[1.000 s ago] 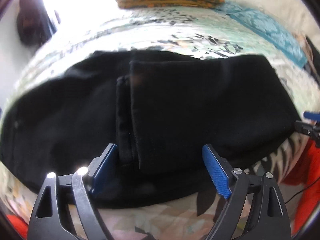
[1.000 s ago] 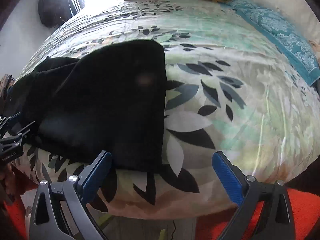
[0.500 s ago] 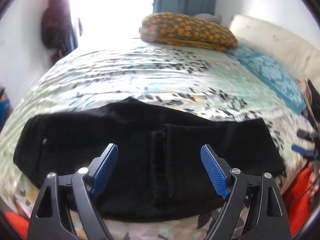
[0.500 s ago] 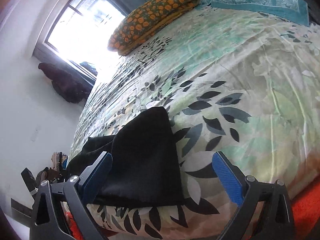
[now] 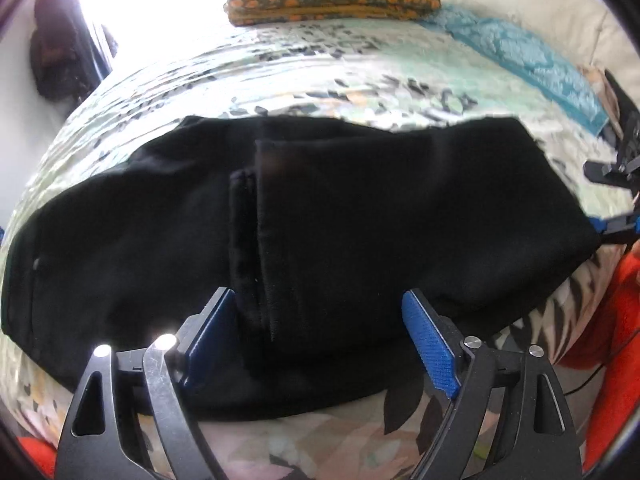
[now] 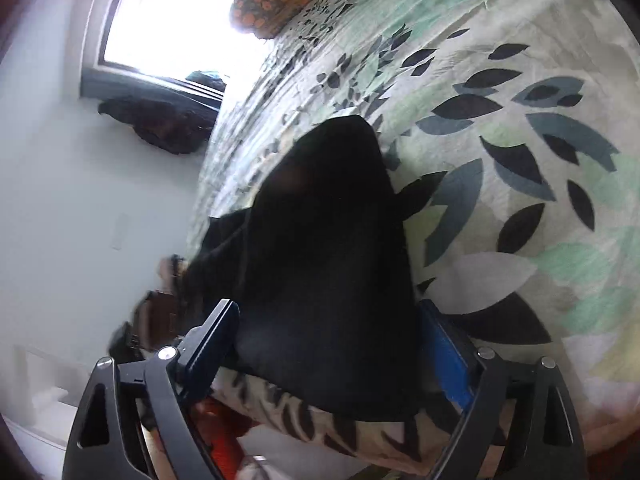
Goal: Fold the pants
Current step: 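Grasp the folded trouser edge with the right tool, then lift and fold the trousers over onto themselves with the right tool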
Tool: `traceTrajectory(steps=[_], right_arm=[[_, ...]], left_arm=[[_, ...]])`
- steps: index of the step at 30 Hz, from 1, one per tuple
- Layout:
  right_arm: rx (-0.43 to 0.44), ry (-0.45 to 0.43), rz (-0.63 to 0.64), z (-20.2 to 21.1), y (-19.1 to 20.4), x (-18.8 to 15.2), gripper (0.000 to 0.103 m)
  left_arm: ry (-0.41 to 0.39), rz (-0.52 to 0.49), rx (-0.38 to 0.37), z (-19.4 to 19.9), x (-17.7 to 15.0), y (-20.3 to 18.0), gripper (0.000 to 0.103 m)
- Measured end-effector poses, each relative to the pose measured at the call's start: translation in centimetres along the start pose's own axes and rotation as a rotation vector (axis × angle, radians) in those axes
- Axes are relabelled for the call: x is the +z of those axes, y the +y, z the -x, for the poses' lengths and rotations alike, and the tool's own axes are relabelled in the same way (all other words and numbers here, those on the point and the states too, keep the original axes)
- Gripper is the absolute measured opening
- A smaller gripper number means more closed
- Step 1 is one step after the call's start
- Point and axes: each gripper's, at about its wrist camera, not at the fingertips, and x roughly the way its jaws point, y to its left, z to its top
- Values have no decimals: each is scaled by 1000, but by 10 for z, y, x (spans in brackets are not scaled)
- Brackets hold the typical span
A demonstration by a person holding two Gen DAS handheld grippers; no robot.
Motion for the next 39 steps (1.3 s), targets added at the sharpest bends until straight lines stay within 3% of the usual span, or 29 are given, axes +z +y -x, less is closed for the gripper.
traceTrajectory(steps=[3, 5, 6, 8, 10, 23, 27, 30, 32, 39], right_arm=[[-53, -8, -7, -2, -3, 1, 87], [-92, 17, 25, -9, 0, -1, 68], [-118, 43, 56, -14, 4, -2, 36], [-169, 71, 86, -19, 6, -4, 27], [-123, 47, 74, -14, 8, -3, 16], [396, -42, -89, 4, 31, -14, 13], [444, -34, -44, -5, 67, -12, 13], [464, -20, 13, -10, 101, -8, 13], [491, -5, 50, -15, 125, -4, 13], [544, 99, 202, -67, 228, 0, 13]], left_arm=[[-7, 18, 6, 0, 0, 3, 87], [41, 11, 12, -13, -3, 3, 87], [42, 26, 0, -15, -5, 5, 88], [31, 45, -14, -15, -6, 8, 88], [39, 34, -17, -17, -6, 7, 90], [21, 40, -26, -18, -13, 6, 91], [69, 32, -64, -11, -8, 13, 91], [40, 40, -46, 11, -1, 37, 91], [-10, 99, -11, 31, 4, 67, 90], [-135, 555, -59, 84, -5, 209, 90]])
